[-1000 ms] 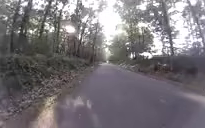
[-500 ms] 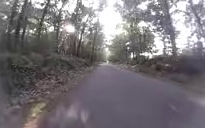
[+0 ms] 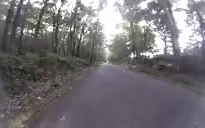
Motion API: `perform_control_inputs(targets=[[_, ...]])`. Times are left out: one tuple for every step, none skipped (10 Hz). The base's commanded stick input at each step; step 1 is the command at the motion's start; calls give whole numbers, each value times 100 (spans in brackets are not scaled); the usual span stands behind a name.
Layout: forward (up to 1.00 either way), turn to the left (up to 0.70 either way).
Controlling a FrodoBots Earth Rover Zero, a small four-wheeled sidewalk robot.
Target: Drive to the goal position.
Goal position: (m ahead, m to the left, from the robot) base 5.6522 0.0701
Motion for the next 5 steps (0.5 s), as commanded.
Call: perform_control_inputs(targets=[[70,-1],[70,-1],[70,-1],[70,-1],[70,-1]])
